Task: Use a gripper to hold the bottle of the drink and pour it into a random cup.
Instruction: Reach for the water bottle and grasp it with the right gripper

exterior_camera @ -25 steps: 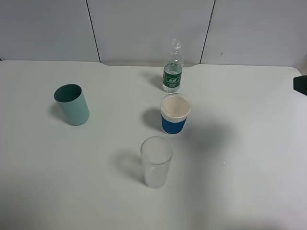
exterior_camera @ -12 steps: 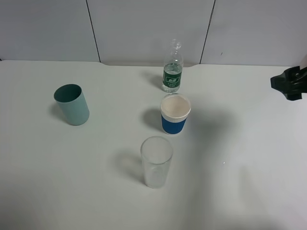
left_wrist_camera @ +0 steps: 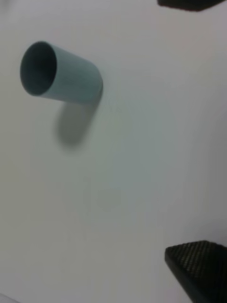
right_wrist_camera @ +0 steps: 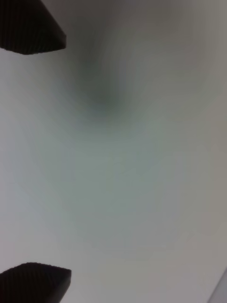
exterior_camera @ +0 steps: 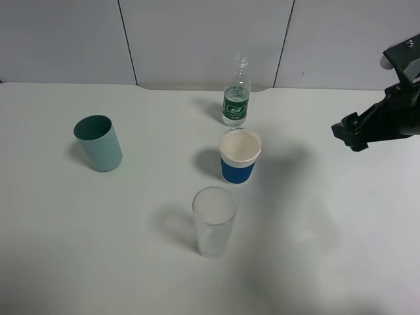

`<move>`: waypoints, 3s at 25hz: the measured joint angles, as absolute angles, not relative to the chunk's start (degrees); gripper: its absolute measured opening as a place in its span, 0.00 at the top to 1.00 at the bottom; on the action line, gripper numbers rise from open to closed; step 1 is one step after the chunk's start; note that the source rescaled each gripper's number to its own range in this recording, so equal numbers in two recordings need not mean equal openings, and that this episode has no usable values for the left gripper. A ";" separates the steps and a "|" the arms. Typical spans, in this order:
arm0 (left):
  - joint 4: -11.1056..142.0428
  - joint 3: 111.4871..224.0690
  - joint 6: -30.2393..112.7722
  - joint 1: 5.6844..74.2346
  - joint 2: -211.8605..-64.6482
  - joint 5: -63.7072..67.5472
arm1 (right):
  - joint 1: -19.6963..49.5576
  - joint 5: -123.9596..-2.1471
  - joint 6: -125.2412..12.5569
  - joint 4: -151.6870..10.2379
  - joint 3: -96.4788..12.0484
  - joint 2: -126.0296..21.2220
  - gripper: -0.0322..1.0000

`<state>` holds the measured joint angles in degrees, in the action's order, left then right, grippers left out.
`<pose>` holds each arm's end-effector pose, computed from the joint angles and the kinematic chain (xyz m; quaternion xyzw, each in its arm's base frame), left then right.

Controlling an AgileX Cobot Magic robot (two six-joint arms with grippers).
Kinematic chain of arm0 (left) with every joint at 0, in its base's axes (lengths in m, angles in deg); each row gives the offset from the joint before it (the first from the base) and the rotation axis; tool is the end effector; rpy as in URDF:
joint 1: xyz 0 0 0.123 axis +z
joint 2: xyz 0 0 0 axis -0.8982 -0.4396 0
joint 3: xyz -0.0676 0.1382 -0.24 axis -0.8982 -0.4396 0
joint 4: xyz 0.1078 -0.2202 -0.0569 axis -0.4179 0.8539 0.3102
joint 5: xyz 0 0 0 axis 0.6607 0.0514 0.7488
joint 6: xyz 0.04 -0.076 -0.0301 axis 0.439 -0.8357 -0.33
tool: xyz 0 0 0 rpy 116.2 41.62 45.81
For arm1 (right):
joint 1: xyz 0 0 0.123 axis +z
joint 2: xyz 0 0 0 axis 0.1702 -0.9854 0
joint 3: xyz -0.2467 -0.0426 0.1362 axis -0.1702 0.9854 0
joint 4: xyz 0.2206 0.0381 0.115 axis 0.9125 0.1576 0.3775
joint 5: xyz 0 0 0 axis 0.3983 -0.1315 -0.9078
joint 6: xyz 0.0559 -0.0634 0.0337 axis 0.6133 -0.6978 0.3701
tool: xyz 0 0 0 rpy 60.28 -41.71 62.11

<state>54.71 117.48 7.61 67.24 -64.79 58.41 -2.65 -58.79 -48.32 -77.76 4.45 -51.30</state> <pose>-0.0067 -0.0041 0.2809 -0.0205 0.8464 -0.0067 0.5321 0.2401 0.0302 0.2265 -0.1654 0.8853 -0.0253 0.4339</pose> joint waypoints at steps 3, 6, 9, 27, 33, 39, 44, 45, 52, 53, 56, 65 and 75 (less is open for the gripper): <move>54.71 117.48 7.61 67.24 -64.79 58.41 | -2.59 -54.83 -46.51 -80.40 4.43 -51.91 0.00; 54.71 117.48 7.61 67.24 -64.79 58.41 | -2.59 -51.26 -44.25 -84.69 4.43 -52.93 0.00; 54.71 117.48 7.61 67.24 -64.79 58.41 | -2.59 -47.28 -38.14 -91.31 4.43 -55.16 0.00; 54.77 117.48 7.61 67.24 -64.79 58.41 | -10.37 -12.85 -13.03 -118.58 4.36 -73.81 0.00; 54.77 117.48 7.61 67.24 -64.79 58.41 | -10.75 -9.68 -12.61 -123.06 2.61 -76.24 0.00; 54.77 117.48 7.61 67.24 -64.79 58.41 | -10.75 -9.55 -7.12 -128.89 -1.55 -78.54 0.00; 54.77 117.48 7.61 67.24 -64.79 58.41 | -10.75 -9.44 -3.14 -133.83 -4.37 -79.48 0.00; 54.77 117.48 7.61 67.24 -64.79 58.41 | -10.75 -9.33 -2.37 -134.91 -5.02 -79.87 0.00; 54.77 117.48 7.61 67.24 -64.79 58.41 | -10.75 -8.20 1.70 -138.47 -9.01 -84.46 0.00; 54.77 117.48 7.61 67.24 -64.79 58.41 | -10.75 -8.14 1.77 -138.53 -9.49 -85.01 0.00; 54.77 117.48 7.61 67.24 -64.79 58.41 | -10.75 -8.07 2.04 -138.65 -11.23 -86.44 0.00; 54.77 117.48 7.61 67.24 -64.79 58.41 | -10.75 -7.79 2.10 -138.71 -15.67 -90.94 0.00; 54.77 117.48 7.66 67.24 -64.79 58.41 | -10.49 -6.42 1.00 -138.88 -17.34 -94.45 0.00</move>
